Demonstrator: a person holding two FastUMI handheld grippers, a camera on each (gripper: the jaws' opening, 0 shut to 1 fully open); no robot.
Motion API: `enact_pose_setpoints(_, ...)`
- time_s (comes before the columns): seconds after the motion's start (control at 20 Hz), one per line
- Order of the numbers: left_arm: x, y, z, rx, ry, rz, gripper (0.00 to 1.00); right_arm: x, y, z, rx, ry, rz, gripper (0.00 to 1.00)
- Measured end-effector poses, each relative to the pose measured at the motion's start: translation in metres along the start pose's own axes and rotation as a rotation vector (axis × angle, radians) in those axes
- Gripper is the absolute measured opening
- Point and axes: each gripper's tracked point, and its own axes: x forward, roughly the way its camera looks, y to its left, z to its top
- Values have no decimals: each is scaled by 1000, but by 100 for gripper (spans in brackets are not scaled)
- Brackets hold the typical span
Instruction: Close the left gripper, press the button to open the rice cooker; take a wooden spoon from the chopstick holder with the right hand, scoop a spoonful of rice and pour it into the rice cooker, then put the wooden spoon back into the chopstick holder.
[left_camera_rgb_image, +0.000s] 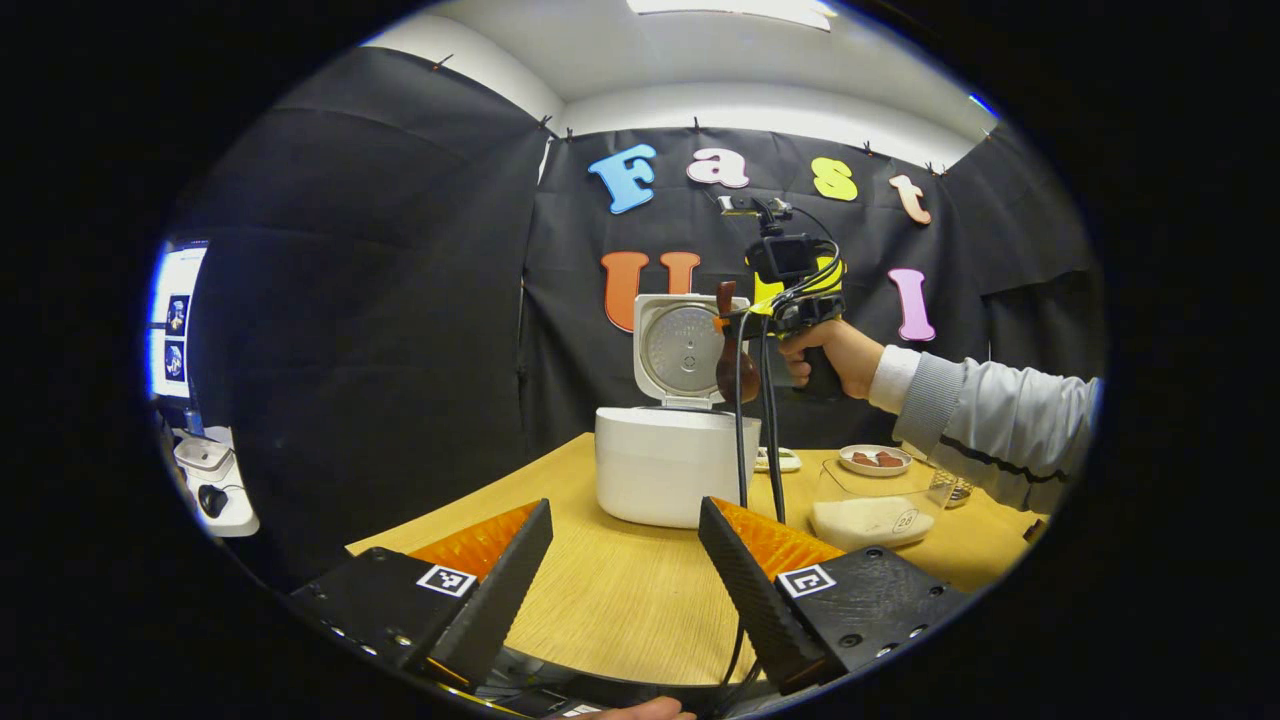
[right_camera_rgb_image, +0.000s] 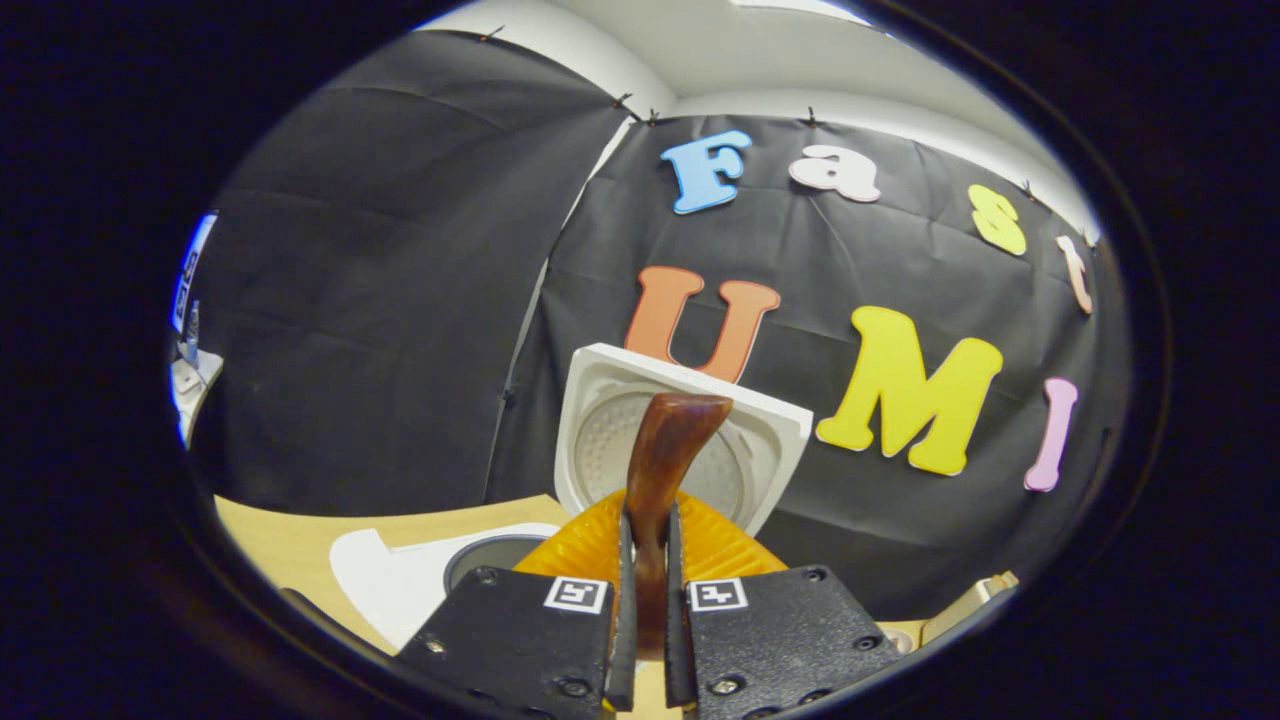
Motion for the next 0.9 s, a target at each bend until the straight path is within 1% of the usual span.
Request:
enact_pose_setpoints(0.05, -2, -2, 1, -1, -1, 0, 94, -2, -5, 0, 11, -5, -8, 17)
enact_pose_setpoints(0.1, -4, -5, 4, 4, -1, -5, 94, -6, -8, 1, 25, -10, -19, 14)
enact_pose_setpoints(0.15, -6, -10, 8, 14, -11, -8, 94, -9, -12, 2, 37, -19, -34, 17)
enact_pose_setpoints(0.3, 0, -18, 19, 13, -26, -12, 94, -23, -35, 0, 84, -32, -86, 17)
enact_pose_setpoints(0.4, 2, -31, 28, -3, -40, -25, 94, -40, -54, -10, 127, -19, -104, 17)
enact_pose_setpoints(0.55, 13, -57, 47, 0, -78, -73, 94, -76, -106, -27, 185, 3, -136, 17)
enact_pose_setpoints(0.7, 28, -75, 68, 18, -124, -89, 94, -109, -154, -46, 222, 14, -191, 17)
enact_pose_setpoints(0.9, 34, -107, 77, 16, -130, -147, 94, -158, -209, -69, 269, 26, -258, 17)
